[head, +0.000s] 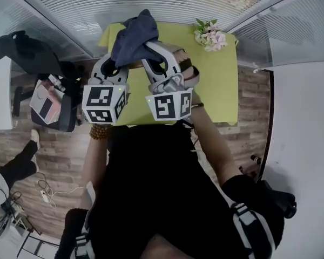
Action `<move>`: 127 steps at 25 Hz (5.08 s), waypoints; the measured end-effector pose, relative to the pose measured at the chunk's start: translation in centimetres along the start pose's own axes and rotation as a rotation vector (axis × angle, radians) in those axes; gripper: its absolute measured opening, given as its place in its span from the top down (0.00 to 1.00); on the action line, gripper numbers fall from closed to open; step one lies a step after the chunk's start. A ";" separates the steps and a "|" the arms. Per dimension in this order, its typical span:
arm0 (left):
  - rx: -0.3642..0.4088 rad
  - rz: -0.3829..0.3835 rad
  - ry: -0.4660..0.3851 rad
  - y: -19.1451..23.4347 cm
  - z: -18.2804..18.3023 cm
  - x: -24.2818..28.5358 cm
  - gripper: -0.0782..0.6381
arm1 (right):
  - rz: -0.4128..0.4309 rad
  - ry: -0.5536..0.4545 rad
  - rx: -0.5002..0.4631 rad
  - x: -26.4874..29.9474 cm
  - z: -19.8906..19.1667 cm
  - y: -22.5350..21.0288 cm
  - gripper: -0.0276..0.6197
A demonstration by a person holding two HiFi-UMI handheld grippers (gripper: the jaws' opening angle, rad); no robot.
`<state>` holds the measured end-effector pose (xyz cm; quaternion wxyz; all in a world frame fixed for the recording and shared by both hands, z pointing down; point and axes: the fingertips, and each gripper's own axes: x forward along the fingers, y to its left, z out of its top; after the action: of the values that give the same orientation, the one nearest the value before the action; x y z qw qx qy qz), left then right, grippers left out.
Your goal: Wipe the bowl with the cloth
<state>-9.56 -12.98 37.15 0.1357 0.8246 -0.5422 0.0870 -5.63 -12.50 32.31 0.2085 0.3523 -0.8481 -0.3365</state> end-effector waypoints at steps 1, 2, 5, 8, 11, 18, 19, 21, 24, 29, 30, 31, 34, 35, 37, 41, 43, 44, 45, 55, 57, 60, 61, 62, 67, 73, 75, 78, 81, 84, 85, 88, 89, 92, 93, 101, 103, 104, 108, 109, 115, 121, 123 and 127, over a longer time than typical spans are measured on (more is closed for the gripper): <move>-0.086 -0.029 -0.018 -0.1 0.2 -0.1 0.82 | -0.011 -0.013 -0.022 -0.2 0.5 -0.1 0.90; -0.150 -0.044 -0.046 -0.1 0.6 -0.4 0.82 | -0.023 -0.029 -0.007 -0.4 0.9 -0.3 0.90; -0.178 -0.014 -0.166 -0.1 2.7 -1.8 0.83 | -0.075 -0.090 0.156 -1.0 1.9 -1.7 0.89; -0.282 -0.015 -0.278 -0.2 5.0 -3.0 0.82 | -0.111 -0.106 0.354 -1.8 2.5 -2.9 0.87; -0.364 -0.023 -0.355 -0.3 6.9 -3.7 0.81 | -0.193 -0.143 0.510 -2.5 3.0 -4.3 0.86; -0.640 -0.050 -0.433 -0.1 6.5 -3.7 0.80 | -0.288 -0.188 0.746 -3.0 2.2 -5.7 0.86; -0.672 -0.065 -0.443 -0.2 6.4 -3.6 0.80 | -0.280 -0.187 0.810 -3.0 1.7 -5.7 0.86; -0.738 -0.111 -0.477 -0.4 6.2 -3.6 0.79 | -0.266 -0.185 0.956 -3.5 0.7 -5.4 0.86; -0.868 -0.192 -0.512 -0.9 5.8 -3.2 0.79 | -0.241 -0.180 1.188 -3.9 -0.9 -4.7 0.88; -0.575 -0.278 -0.303 -3.5 4.1 0.1 0.70 | -0.072 -0.060 1.174 -2.2 -5.8 -4.6 0.91; -0.426 -0.286 -0.233 -4.4 3.6 0.7 0.71 | -0.036 -0.042 1.099 -2.0 -6.4 -4.7 0.91; -0.279 -0.281 -0.171 -5.1 3.2 1.1 0.70 | -0.005 -0.033 1.014 -2.0 -6.6 -4.9 0.91; 0.030 -0.202 -0.061 -5.9 2.2 2.2 0.67 | 0.023 -0.025 0.639 -2.2 -5.5 -5.4 0.91; 0.046 -0.184 -0.053 -5.8 2.0 2.5 0.68 | 0.019 -0.012 0.488 -2.3 -4.9 -5.4 0.91; -0.057 -0.198 -0.061 -5.5 1.8 2.9 0.75 | -0.003 0.023 0.263 -2.9 -3.9 -5.0 0.91; -0.257 -0.240 -0.079 -5.0 1.7 3.0 0.80 | -0.053 -0.032 0.043 -3.3 -1.2 -4.7 0.91; -0.341 -0.278 -0.071 -5.3 1.4 3.0 0.80 | -0.030 -0.067 -0.022 -3.4 -0.7 -4.2 0.91; -0.382 -0.299 -0.068 -5.5 1.1 3.0 0.80 | -0.022 -0.079 -0.040 -3.4 -0.5 -4.1 0.91; -0.409 -0.309 -0.068 -5.7 0.9 3.0 0.80 | -0.022 -0.086 -0.044 -3.5 -0.5 -4.0 0.91; -0.611 -0.245 -0.277 -4.5 3.6 1.0 0.81 | -0.158 -0.181 0.575 -3.7 0.0 -6.6 0.87; -0.604 -0.218 -0.321 -4.1 4.2 0.3 0.80 | -0.158 -0.180 0.675 -3.8 -0.4 -6.7 0.88; -0.579 -0.175 -0.355 -3.9 4.7 -0.4 0.80 | -0.155 -0.153 0.861 -4.0 -1.8 -6.2 0.89; -0.573 -0.163 -0.367 -3.8 4.7 -0.5 0.80 | -0.148 -0.150 0.945 -4.0 -2.2 -6.0 0.89; -0.567 -0.153 -0.384 -3.7 4.7 -0.7 0.80 | -0.131 -0.148 1.038 -3.9 -2.6 -5.8 0.89; -0.551 -0.123 -0.493 -2.9 4.8 -1.8 0.79 | 0.074 -0.155 1.599 -2.8 -4.6 -2.8 0.89; -0.333 -0.263 -0.300 -6.0 2.3 0.8 0.68 | 0.026 -0.004 1.144 -3.0 -7.7 -3.5 0.91; -0.183 -0.189 -0.257 -5.5 2.6 0.6 0.67 | -0.055 0.057 0.692 -3.5 -7.3 -4.7 0.91; 0.007 -0.084 -0.187 -4.9 2.5 1.4 0.68 | -0.077 0.089 0.226 -3.9 -4.8 -5.0 0.91; -0.078 -0.086 -0.159 -4.5 2.5 1.9 0.75 | -0.099 0.057 -0.014 -3.6 -1.8 -3.7 0.90; -0.209 -0.133 -0.183 -4.4 3.0 1.4 0.76 | -0.119 0.015 0.045 -3.4 -0.9 -4.3 0.91; -0.254 -0.149 -0.198 -4.3 3.3 1.2 0.77 | -0.122 -0.001 0.105 -3.4 -0.8 -4.5 0.91; -0.443 -0.212 -0.258 -3.9 3.9 0.5 0.77 | -0.116 -0.070 0.372 -3.1 -0.3 -5.2 0.90; -0.502 -0.226 -0.282 -3.7 4.2 0.2 0.77 | -0.119 -0.105 0.479 -2.9 0.0 -5.6 0.89; -0.596 -0.234 -0.355 -3.0 5.0 -0.7 0.77 | -0.117 -0.155 0.675 -2.8 0.3 -6.2 0.89; -0.603 -0.227 -0.372 -2.8 5.2 -0.9 0.77 | -0.115 -0.142 0.716 -2.9 -0.1 -6.0 0.89; -0.604 -0.016 -0.343 -0.1 2.0 -0.4 0.77 | -0.057 0.113 1.250 -0.9 -6.5 -0.4 0.89; -0.518 0.027 -0.335 -0.1 1.8 -0.6 0.77 | -0.009 0.151 1.399 -0.9 -7.5 1.1 0.90; -0.479 0.043 -0.331 -0.2 1.8 -0.7 0.77 | 0.010 0.161 1.471 -0.9 -7.9 1.8 0.90; -0.370 0.073 -0.359 -0.3 2.3 -1.2 0.77 | 0.141 0.163 1.776 -0.7 -8.2 3.6 0.90; -0.354 0.068 -0.374 -0.4 2.4 -1.3 0.77 | 0.184 0.148 1.828 -0.5 -8.1 3.8 0.90; -0.142 -0.058 -0.146 -2.6 0.0 1.6 0.70 | 0.095 0.173 0.976 -1.1 -9.0 -0.5 0.91; 0.090 0.043 -0.025 -3.3 0.0 2.6 0.80 | -0.031 0.211 0.030 -1.4 -5.2 -2.3 0.91; -0.012 -0.026 0.036 -3.5 -1.2 3.5 0.83 | -0.038 0.182 -0.074 -1.8 -4.4 -2.1 0.91; -0.294 -0.144 0.037 -3.6 -1.6 3.7 0.83 | -0.053 0.133 0.012 -2.2 -4.1 -1.8 0.91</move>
<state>-4.81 -14.35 39.23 0.2704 0.8309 -0.4862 0.0119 -0.87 -13.58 33.58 0.2535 0.3974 -0.8247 -0.3125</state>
